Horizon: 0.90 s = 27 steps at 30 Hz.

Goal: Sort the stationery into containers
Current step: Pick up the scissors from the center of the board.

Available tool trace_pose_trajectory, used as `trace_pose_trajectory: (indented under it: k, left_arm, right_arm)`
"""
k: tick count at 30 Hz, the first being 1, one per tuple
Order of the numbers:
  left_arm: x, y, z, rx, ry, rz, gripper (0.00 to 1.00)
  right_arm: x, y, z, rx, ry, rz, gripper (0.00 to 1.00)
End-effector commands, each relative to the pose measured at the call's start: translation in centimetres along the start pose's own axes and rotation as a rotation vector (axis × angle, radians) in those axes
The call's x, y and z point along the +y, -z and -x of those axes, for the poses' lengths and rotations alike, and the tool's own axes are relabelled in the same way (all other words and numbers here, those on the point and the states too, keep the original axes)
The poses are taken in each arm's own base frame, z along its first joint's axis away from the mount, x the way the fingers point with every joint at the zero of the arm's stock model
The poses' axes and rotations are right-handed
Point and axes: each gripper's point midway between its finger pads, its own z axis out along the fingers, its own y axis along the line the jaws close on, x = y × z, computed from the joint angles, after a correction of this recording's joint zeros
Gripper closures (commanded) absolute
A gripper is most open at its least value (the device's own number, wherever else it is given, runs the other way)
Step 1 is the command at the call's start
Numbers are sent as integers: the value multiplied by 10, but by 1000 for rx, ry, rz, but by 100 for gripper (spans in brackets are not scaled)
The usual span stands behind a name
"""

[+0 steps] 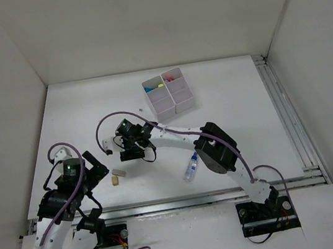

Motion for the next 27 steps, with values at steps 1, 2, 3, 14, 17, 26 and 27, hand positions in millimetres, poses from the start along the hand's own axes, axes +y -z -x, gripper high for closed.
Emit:
trace_pose_trajectory:
  k: [1,2,3,14,17,26,27]
  left_arm:
    - [-7,0,8,-12,6,-13,1]
    - [-7,0,8,-14,5,-12,1]
    - [-7,1,8,-13,4,-11,0]
    - [-6,1,10,-26,6,-5,0]
    - [-5,1,11,-29,8,1,1]
    - [-12,-2,18,-51,6,-15,1]
    - [-14,-4,19,-48,3,-17,1]
  right_arm:
    - [-15,-1,3,10,-8,-46,34]
    - [-16,-3,2,13,-9,-47,38]
    - [-18,-4,2,12,-12,-50,45]
    - [0,-23,-14,13,-50,77,72]
    - [-7,-20,-14,13,-67,73,87]
    - [-56,65,55,-298,-169,-90,100]
    - [-77,78,70,-385,-182,-165,100]
